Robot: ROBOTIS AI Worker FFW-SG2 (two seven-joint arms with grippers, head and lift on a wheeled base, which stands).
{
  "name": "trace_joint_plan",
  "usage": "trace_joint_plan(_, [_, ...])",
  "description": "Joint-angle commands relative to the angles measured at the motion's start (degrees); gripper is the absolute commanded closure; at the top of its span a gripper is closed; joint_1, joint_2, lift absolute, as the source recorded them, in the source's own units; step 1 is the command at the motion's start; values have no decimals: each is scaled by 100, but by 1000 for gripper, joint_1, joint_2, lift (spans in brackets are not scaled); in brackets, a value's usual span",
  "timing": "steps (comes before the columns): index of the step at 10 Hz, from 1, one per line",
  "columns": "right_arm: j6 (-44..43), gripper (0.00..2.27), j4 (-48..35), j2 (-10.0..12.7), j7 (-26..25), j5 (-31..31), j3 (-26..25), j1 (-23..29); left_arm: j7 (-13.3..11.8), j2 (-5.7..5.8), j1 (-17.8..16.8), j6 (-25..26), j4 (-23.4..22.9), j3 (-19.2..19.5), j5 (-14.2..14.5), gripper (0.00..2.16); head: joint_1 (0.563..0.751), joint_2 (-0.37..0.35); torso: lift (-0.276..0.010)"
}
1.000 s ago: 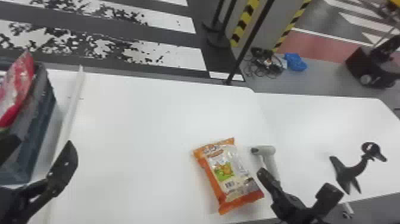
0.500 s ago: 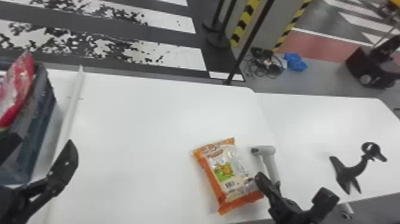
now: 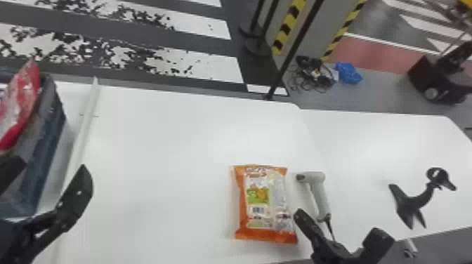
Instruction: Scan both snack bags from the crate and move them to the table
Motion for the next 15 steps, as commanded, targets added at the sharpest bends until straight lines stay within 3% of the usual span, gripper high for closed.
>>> trace_joint_plan(1, [-26, 2256, -56, 5, 0, -27, -42, 30, 0, 0, 24, 0, -28, -15, -4, 76, 695, -350, -87])
trace_joint_plan(4, [-131, 2256, -733, 5, 17, -35, -113, 65, -9, -9, 103, 0, -107, -33, -22, 76, 695, -350, -87])
trace_joint_plan(7, [-96, 2256, -1031, 5, 281, 105, 388, 109, 0, -26, 209, -264, -116, -50, -57, 76, 695, -350, -87])
trace_joint_plan(10, [-1098, 2256, -548, 5, 325, 720, 977, -31, 140, -44, 279, -387, -177, -24, -57, 76, 695, -299, -87])
trace_joint_plan(15, [-1748, 2253, 445, 5, 281, 1116, 1355, -365, 246, -70, 297, -317, -221, -33, -57, 76, 695, -210, -87])
